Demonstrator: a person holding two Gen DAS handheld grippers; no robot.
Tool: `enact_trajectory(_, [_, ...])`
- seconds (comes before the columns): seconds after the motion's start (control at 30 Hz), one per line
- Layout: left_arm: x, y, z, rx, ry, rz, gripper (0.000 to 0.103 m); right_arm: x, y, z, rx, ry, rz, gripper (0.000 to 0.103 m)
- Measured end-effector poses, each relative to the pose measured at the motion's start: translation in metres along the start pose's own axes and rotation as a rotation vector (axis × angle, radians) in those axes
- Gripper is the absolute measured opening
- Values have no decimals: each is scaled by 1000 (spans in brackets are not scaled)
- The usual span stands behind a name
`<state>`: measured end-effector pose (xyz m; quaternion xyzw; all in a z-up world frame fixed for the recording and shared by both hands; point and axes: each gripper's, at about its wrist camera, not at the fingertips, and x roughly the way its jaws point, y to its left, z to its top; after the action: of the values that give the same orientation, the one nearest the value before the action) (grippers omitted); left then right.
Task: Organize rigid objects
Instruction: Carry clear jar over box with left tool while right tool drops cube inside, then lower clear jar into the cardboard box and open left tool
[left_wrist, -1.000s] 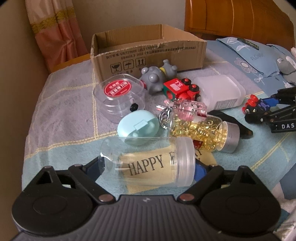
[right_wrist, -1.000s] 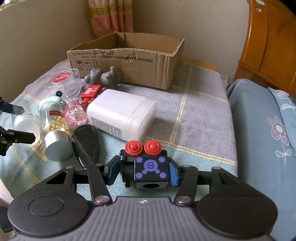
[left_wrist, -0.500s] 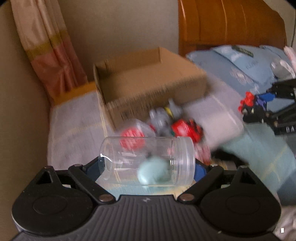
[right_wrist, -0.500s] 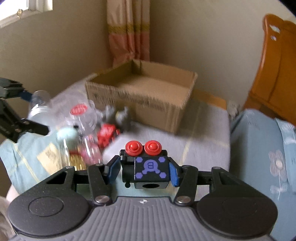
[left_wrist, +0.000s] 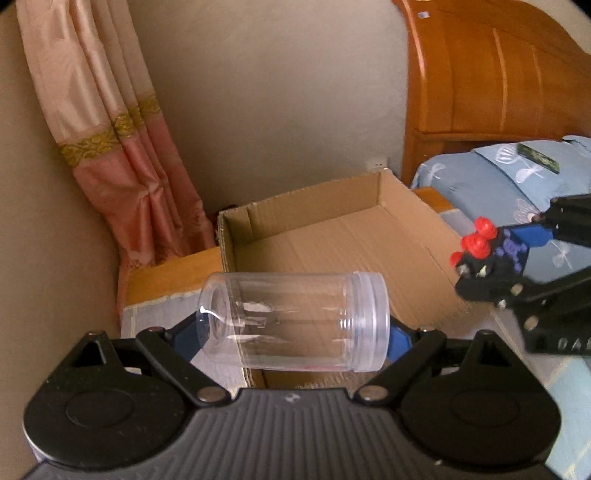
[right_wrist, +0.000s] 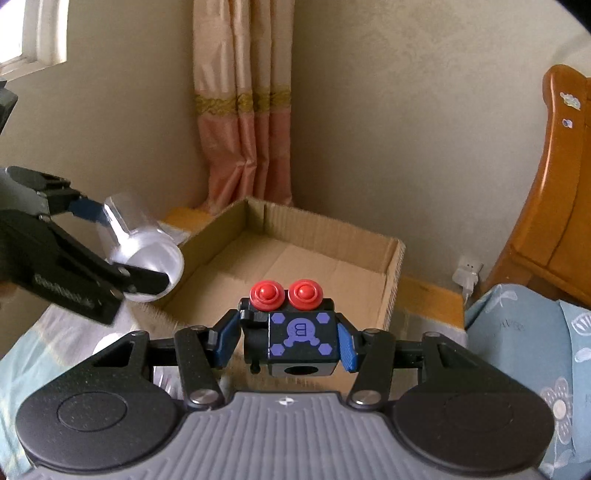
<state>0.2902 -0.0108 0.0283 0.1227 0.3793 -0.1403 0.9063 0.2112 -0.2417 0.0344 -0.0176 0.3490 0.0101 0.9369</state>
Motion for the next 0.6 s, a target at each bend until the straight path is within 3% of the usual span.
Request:
enact_trajectory(0.1, [13, 1, 8, -7, 21, 6, 93, 7, 0, 1, 19, 1, -11, 94])
enact_trajectory(0.13, [16, 0, 9, -9, 25, 8, 93, 4, 0, -2, 21, -11, -14, 100])
enact_trajectory(0.6, [27, -13, 16, 0, 28, 8, 97, -33, 0, -29, 72, 16, -28, 103])
